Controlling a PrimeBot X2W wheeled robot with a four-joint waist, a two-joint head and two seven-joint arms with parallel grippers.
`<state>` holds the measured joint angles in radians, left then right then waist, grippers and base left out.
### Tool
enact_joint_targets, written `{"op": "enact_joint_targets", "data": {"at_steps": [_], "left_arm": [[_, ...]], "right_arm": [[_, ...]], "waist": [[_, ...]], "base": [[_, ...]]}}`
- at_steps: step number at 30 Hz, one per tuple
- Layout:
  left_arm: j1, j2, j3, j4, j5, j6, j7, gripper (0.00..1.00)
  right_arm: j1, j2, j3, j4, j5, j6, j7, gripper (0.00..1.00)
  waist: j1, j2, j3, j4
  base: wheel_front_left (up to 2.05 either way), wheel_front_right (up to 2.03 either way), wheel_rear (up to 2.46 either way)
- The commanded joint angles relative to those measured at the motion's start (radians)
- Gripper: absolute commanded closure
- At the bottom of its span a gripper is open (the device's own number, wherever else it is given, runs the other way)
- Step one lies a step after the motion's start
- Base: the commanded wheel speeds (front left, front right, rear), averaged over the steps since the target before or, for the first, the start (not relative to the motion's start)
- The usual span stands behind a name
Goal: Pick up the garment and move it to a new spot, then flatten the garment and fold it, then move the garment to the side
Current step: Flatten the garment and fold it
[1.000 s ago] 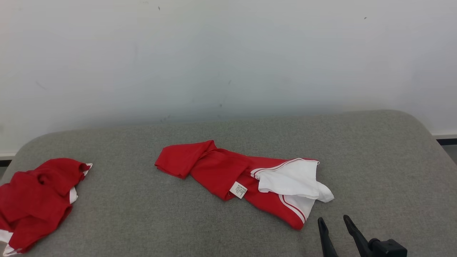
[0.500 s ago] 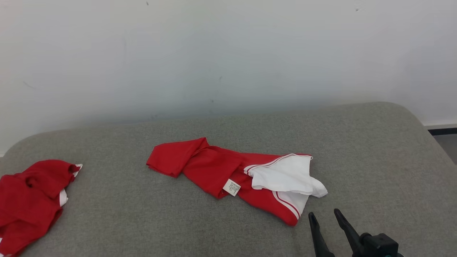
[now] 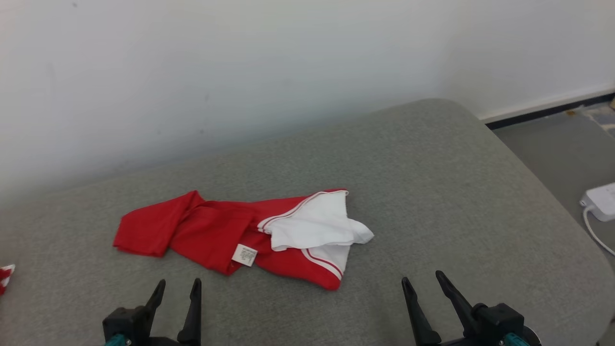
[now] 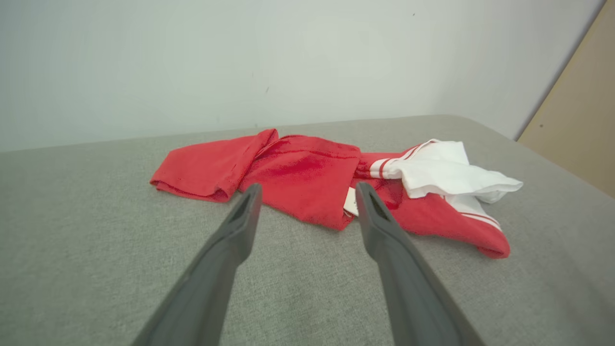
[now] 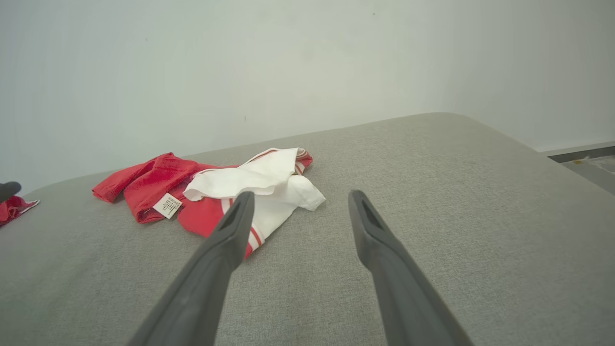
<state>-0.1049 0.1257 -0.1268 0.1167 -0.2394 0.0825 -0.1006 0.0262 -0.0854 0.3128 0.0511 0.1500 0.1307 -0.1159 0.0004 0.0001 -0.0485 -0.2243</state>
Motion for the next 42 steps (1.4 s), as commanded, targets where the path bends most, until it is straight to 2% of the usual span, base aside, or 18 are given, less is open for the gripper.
{"op": "enact_joint_targets", "data": {"at_steps": [1,6,10,22,27,28,29,30,36,42], "left_arm": [[-0.012,0.001,-0.001,0.055,0.008,0.004,0.017,0.0],[-0.167,0.009,-0.023,0.203,0.035,0.006,0.048,0.0],[-0.256,0.025,-0.033,0.298,0.057,0.014,0.072,0.0],[-0.425,0.064,-0.062,0.498,0.121,0.059,0.126,0.0],[-0.475,0.078,-0.076,0.554,0.131,0.053,0.133,0.0],[-0.483,0.078,-0.077,0.563,0.13,0.05,0.13,0.07],[-0.491,0.078,-0.079,0.569,0.127,0.045,0.121,0.75],[-0.497,0.076,-0.08,0.574,0.123,0.042,0.112,1.0],[-0.508,0.053,-0.044,0.595,0.069,0.05,0.038,1.0],[-0.408,-0.008,0.079,0.491,-0.064,0.086,-0.108,1.0]], "right_arm": [[-0.009,-0.008,-0.002,0.0,0.005,0.0,-0.002,0.0],[-0.012,-0.011,-0.012,-0.007,0.006,0.0,-0.003,0.0],[-0.017,-0.007,-0.012,-0.01,0.01,0.0,-0.008,0.0],[-0.038,0.007,0.002,0.007,0.02,0.0,-0.027,0.0],[-0.043,0.01,0.005,0.019,0.027,0.0,-0.035,0.0],[-0.045,0.01,0.005,0.021,0.027,0.0,-0.036,0.0],[-0.046,0.011,0.005,0.022,0.026,0.0,-0.037,0.0],[-0.048,0.012,0.004,0.023,0.026,0.0,-0.037,0.0],[-0.051,0.016,-0.001,0.031,0.024,0.0,-0.039,0.0],[-0.024,0.011,-0.022,0.02,0.016,0.0,-0.03,0.0]], "waist": [[-0.0004,-0.0001,0.06,-0.138],[-0.0004,-0.0001,0.094,-0.213],[-0.0004,-0.0001,0.12,-0.238],[-0.0004,-0.0001,0.16,-0.256],[-0.0004,-0.0001,0.171,-0.257],[-0.0004,-0.0001,0.173,-0.257],[-0.0004,-0.0001,0.174,-0.257],[-0.0004,-0.0001,0.174,-0.256],[-0.0004,-0.0001,0.167,-0.23],[-0.0004,-0.0001,0.141,-0.153]], "base": [[0.0,0.0,0.0],[0.0,0.0,0.0],[0.0,0.0,0.0],[0.0,0.0,0.0],[0.0,0.0,0.0],[0.0,0.0,0.0],[0.0,0.0,0.0],[0.0,0.0,0.0],[0.0,0.0,0.0],[0.0,0.0,0.0]]}}
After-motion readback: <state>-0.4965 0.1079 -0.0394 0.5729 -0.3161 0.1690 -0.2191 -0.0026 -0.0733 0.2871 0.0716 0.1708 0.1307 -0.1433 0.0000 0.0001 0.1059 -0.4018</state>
